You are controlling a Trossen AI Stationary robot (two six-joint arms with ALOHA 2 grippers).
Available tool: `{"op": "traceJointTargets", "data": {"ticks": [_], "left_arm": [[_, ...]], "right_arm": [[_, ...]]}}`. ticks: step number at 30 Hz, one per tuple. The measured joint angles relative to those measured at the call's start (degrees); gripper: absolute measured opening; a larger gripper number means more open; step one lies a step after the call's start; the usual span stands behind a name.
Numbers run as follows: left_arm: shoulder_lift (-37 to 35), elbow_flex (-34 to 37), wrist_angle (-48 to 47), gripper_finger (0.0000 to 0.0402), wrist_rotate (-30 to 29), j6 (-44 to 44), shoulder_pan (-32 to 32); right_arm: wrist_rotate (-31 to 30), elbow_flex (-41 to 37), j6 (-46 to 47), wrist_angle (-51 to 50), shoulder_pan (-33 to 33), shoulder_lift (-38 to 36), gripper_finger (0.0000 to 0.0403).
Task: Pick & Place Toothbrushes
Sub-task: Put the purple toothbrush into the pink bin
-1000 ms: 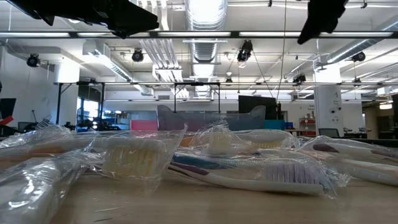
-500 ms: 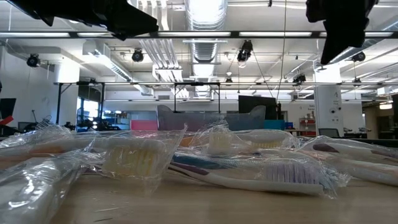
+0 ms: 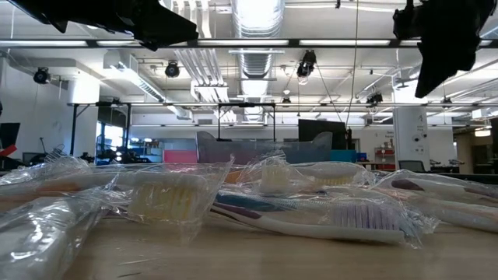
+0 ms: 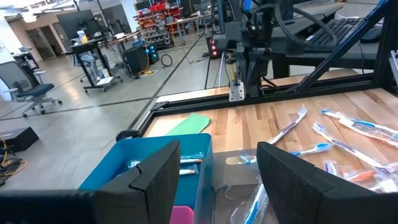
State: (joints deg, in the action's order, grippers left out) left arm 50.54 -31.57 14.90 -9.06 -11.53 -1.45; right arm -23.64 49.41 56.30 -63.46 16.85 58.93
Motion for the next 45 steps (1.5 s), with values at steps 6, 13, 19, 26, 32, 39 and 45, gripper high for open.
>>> {"op": "traceJointTargets", "data": {"ticks": [6,13,19,26,32,39,45], "left_arm": [[0.0,0.0,-0.07,0.0218,0.0,0.0,0.0],[0.0,0.0,-0.13,0.0218,0.0,0.0,0.0],[0.0,0.0,-0.15,0.0218,0.0,0.0,0.0],[0.0,0.0,-0.15,0.0218,0.0,0.0,0.0],[0.0,0.0,-0.55,0.0218,0.0,0.72,0.0],[0.02,0.0,-0.52,0.0218,0.0,1.2,0.0],[0.71,0.0,-0.57,0.0218,0.02,1.69,0.0]], "right_arm": [[-0.01,-1.78,5.22,1.16,4.25,3.86,0.0008],[2.93,-1.86,12.9,1.22,9.38,6.89,0.0008],[3.15,-1.86,16.9,1.26,13.97,9.06,0.0008],[3.18,-1.88,11.94,8.13,16.14,11.16,0.0009],[6.6,-1.86,-0.2,20.93,17.17,14.76,0.0015],[7.19,-1.86,7.0,15.88,17.02,17.86,0.0061],[7.18,-2.51,13.17,12.1,17.02,18.59,0.0107]]}}
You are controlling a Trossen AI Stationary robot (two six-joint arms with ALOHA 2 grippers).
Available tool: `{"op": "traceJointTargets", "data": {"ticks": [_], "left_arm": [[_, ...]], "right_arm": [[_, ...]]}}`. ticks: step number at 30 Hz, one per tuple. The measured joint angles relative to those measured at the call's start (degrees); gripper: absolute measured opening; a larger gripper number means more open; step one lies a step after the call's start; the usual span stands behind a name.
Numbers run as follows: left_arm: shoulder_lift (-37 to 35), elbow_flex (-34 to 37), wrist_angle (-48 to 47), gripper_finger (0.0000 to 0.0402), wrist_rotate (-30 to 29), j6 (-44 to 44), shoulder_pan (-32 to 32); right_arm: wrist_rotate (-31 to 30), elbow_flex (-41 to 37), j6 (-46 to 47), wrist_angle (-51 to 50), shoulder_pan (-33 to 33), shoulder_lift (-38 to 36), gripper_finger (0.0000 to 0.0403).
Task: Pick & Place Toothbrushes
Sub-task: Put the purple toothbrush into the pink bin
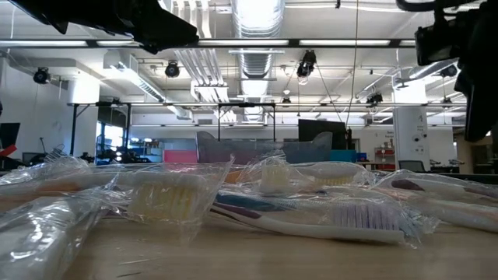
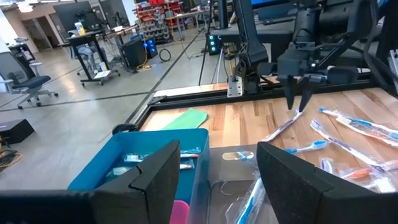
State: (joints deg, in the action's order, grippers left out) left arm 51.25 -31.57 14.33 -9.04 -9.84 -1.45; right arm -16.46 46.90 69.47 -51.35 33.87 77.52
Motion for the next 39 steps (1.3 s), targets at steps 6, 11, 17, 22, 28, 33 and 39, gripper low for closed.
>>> {"op": "traceJointTargets", "data": {"ticks": [6,11,17,22,28,33,39], "left_arm": [[1.17,0.0,-0.07,0.0218,0.04,0.04,0.0],[1.98,0.0,-0.04,0.0218,0.11,0.53,0.0],[2.45,0.0,-0.04,0.0218,0.13,0.88,0.01],[2.46,0.0,-0.03,0.0218,0.13,0.87,0.01],[2.46,0.0,-0.02,0.0218,0.13,0.87,0.0],[2.46,0.0,-0.02,0.0218,0.13,0.87,0.0],[2.44,0.0,-0.04,0.0218,0.13,0.87,0.0]], "right_arm": [[-0.03,-2.75,3.19,-0.11,-1.53,-0.13,0.0144],[0.7,-5.11,3.18,1.82,-4.02,-0.15,0.0169],[3.51,-8.21,1.85,6.64,-5.85,-0.15,0.0189],[3.53,-10.55,2.17,9.27,-5.81,-0.15,0.0189],[3.49,-13.43,2.37,14.18,-5.81,-0.15,0.0169],[3.12,-16.3,3.44,17.28,-5.73,-0.35,0.0149],[2.65,-17.7,3.87,17.52,-5.73,-0.42,0.011]]}}
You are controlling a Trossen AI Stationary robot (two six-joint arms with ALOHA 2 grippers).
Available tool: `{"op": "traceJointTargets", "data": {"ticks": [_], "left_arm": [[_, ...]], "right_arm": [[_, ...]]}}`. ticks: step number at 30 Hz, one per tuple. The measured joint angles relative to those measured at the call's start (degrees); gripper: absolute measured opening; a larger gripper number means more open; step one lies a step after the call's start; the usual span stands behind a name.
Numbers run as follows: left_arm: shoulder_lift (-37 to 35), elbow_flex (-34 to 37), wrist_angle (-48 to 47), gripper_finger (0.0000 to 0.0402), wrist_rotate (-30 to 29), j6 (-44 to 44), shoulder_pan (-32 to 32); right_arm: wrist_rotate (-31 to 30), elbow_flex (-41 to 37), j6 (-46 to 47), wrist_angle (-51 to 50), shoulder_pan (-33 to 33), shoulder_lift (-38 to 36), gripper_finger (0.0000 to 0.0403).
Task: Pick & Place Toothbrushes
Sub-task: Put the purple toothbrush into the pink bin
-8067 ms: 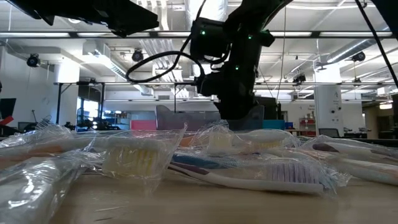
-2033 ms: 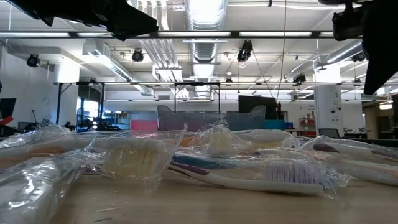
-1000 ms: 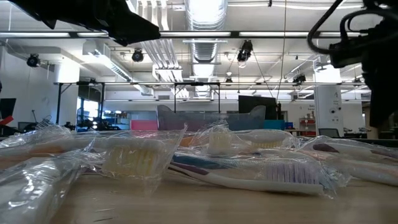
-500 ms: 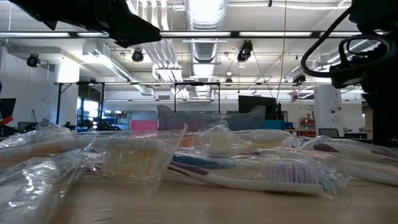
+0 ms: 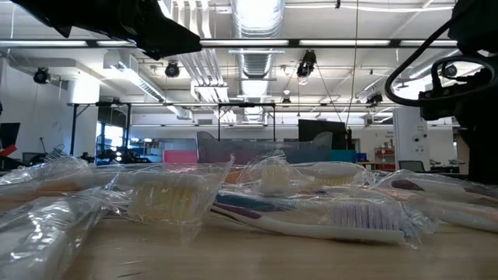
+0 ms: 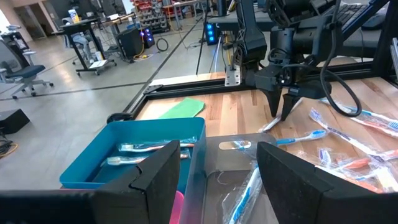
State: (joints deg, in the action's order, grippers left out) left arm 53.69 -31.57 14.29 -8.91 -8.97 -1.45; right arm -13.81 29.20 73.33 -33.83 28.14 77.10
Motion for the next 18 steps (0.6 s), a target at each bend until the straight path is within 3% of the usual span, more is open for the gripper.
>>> {"op": "traceJointTargets", "data": {"ticks": [9,18], "left_arm": [[0.0,0.0,0.02,0.0218,0.0,0.11,0.0],[0.0,0.0,0.02,0.0218,0.01,2.62,0.0]], "right_arm": [[0.21,1.66,-3.82,-0.74,-0.04,0.22,0.0023],[0.8,2.29,-5.2,-0.47,-0.08,-3.14,0.0016]]}}
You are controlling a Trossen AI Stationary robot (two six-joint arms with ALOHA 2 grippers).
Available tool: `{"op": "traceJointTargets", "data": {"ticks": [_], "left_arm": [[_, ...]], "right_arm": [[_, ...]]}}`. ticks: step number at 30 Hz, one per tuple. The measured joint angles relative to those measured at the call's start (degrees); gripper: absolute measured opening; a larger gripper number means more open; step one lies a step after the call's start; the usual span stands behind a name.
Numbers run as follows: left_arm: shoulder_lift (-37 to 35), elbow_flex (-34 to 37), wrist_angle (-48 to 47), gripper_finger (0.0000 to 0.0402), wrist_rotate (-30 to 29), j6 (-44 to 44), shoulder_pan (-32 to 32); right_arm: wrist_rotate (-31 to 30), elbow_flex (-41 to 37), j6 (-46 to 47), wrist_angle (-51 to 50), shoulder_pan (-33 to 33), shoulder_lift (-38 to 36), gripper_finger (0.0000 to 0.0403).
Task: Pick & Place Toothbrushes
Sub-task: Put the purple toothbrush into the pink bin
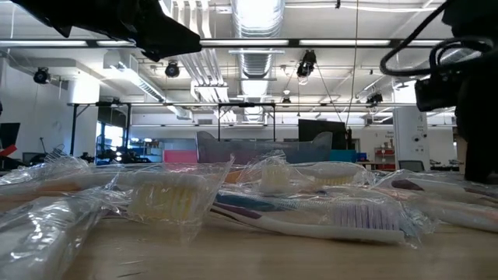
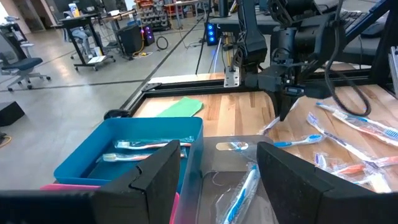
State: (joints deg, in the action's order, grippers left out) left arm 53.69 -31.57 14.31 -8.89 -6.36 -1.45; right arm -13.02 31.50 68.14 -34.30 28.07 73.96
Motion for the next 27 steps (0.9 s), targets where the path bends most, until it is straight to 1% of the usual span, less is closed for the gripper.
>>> {"op": "traceJointTargets", "data": {"ticks": [5,8,14,17,22,24,27], "left_arm": [[0.0,0.0,0.0,0.0218,0.01,0.51,0.02],[0.0,0.0,0.0,0.0218,0.01,1.13,0.01],[0.0,0.0,0.12,0.0218,0.02,4.28,0.0],[0.0,0.0,0.15,0.0218,0.03,4.84,0.0],[0.0,0.0,0.17,0.0218,0.03,5.1,0.0],[0.0,0.0,0.17,0.0218,0.01,5.41,0.02],[0.0,0.0,0.17,0.0218,0.03,5.41,0.02]], "right_arm": [[-0.78,0.96,-1.82,-0.11,0.01,-4.54,0.0015],[-2.31,2.78,-4.87,-0.1,0.05,-7.02,0.0015],[-6.3,10.08,-18.49,1.46,0.39,-10.34,0.0014],[-8.1,14.58,-28.08,3.49,0.58,-10.45,0.0014],[-8.35,22.87,-47.16,4.08,0.58,-8.05,0.0014],[-8.33,25.9,-58.57,3.85,0.96,-6.45,0.0014],[-8.21,30.35,-78.93,3.34,1.83,-3.34,0.0014]]}}
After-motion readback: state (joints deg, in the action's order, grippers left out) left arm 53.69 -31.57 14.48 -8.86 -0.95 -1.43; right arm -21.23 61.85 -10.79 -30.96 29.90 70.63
